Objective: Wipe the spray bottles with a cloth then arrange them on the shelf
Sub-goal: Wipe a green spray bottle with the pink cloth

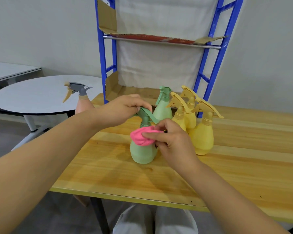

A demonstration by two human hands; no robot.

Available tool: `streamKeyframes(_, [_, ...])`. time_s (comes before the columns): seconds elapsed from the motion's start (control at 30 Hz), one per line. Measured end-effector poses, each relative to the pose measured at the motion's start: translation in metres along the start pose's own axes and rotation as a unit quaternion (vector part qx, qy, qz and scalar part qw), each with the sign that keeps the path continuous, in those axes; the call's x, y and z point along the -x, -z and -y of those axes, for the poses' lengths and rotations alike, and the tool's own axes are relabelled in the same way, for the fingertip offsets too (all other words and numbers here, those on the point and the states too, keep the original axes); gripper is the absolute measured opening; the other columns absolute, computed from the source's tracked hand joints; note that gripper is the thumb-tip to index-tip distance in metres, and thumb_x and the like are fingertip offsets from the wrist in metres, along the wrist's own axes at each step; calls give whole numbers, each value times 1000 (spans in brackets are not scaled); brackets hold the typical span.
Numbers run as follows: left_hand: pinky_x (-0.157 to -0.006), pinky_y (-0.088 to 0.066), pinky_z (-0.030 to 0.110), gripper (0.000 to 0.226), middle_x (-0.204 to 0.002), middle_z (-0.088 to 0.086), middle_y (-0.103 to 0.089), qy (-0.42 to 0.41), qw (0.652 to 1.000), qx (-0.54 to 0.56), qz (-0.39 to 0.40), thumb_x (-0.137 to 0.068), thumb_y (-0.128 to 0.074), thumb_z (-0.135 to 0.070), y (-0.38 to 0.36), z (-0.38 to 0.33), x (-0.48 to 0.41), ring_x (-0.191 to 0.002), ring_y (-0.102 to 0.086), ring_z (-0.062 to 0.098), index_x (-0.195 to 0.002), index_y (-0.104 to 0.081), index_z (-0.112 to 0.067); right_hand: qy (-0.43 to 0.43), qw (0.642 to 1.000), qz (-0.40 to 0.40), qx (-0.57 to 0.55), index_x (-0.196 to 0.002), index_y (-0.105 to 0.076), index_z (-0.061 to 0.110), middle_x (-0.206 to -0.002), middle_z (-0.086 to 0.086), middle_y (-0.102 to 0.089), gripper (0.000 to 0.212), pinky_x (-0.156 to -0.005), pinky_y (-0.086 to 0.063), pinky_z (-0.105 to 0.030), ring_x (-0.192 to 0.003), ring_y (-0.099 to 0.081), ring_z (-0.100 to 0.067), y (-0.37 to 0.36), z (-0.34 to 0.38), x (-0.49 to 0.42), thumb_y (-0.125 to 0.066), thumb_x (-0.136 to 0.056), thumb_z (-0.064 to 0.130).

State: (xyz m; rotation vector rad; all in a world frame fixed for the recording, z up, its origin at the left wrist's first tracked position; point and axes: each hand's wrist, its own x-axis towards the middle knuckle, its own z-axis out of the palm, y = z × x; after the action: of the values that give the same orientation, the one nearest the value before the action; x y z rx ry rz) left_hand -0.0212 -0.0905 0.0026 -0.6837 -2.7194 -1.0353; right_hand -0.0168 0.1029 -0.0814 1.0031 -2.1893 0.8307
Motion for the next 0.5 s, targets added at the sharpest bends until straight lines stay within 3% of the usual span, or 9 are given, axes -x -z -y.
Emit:
streamKeyframes(0.13, [-65, -31, -1, 35, -91, -4, -47, 13, 999, 41, 23, -95, -38, 1, 1, 1, 1, -70, -43, -8, -101, -65, -21, -11, 1000, 10, -1, -103, -71, 32, -96, 4, -54, 34, -67, -52, -35, -92, -55, -19, -11, -4, 11, -61, -79, 11])
streamKeyframes(0.23, [-70, -33, 3, 28, -91, -7, -44, 26, 996, 67, 50, -96, -42, -7, 0, 2, -2, -74, -44, -8, -96, -63, -25, -26, 999, 27, -14, -102, -71, 34, -93, 7, -52, 37, -70, -49, -29, -90, -52, -15, -17, -8, 32, -61, -76, 9])
streamKeyframes(0.37, [-86, -38, 19, 16, -98, -8, -47, 35, 994, 96, 44, -92, -50, -32, -6, 4, -6, -91, -49, 2, -89, -64, -25, -4, 995, 97, 31, -95, -73, 36, -88, 3, -55, 38, -59, -49, -35, -81, -52, -20, -19, -9, 50, -69, -73, 5])
streamKeyframes(0.5, [-87, -39, 26, 15, -104, -8, -48, 35, 997, 60, 43, -87, -61, -34, -12, 2, -9, -101, -48, 8, -82, -64, -21, 21, 994, 98, 45, -96, -73, 36, -88, 2, -57, 30, -55, -49, -35, -78, -55, -22, -14, -4, 49, -61, -80, 14])
